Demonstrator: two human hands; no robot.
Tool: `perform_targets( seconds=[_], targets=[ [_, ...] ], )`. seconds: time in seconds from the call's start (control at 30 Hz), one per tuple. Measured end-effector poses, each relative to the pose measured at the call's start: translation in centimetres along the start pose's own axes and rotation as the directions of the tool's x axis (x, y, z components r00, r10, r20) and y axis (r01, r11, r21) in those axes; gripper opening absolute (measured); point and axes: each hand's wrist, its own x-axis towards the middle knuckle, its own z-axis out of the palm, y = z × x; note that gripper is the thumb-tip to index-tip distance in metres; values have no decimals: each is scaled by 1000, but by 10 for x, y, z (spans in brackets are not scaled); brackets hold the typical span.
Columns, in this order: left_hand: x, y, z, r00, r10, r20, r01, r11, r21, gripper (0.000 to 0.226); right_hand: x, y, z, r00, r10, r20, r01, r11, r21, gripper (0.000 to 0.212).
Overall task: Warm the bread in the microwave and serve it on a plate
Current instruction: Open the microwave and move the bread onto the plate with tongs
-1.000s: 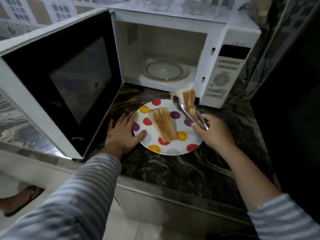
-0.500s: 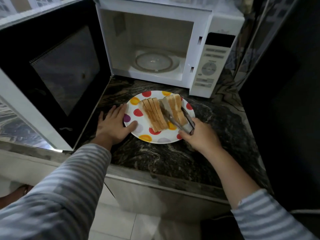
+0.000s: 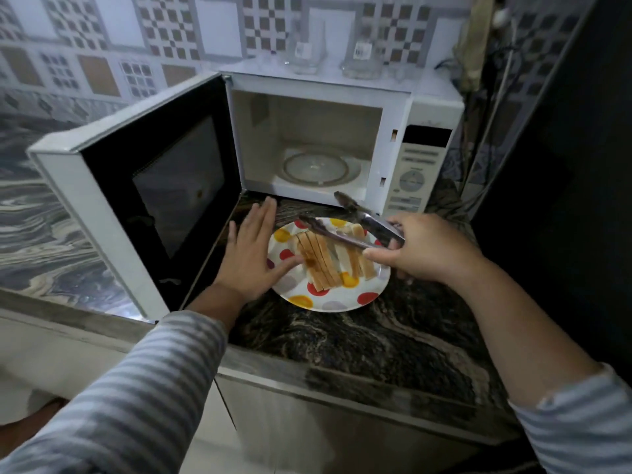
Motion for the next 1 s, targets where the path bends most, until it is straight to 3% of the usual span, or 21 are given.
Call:
perform_targets(
  seconds=[0.13,0.3,0.43,0.57,0.63,0.7,0.77,1.0],
  targets=[
    [8,6,-29,994,81,-70,-73,992,101,96,23,-35,1,990,-139,39,143,978,-152,40],
    [7,-2,-49,986,164,-26,-152,956,251,75,34,-81,14,961,-246,123,270,929,-253,27],
    [1,-10,-49,973,232,11,-228,943,243,47,42,-97,28,941,-292,173,331,898,-288,25],
    [-3,-12,-46,984,171,53,-178,971,157,34,46,-97,37,932,-307,194,350,900,-259,22],
    [-1,-14,-46,988,134,78,-143,981,131,35,48,-93,38,929,-306,208,351,907,-235,37],
    [2,-14,-45,988,100,115,-115,985,126,35,46,-84,35,936,-291,199,331,919,-214,66],
    [5,-12,-45,986,72,150,-92,987,131,35,43,-72,32,949,-271,164,302,927,-220,77],
    [10,-5,-40,986,33,162,-49,994,99,34,32,-41,38,983,-163,91,180,952,-247,34]
  ],
)
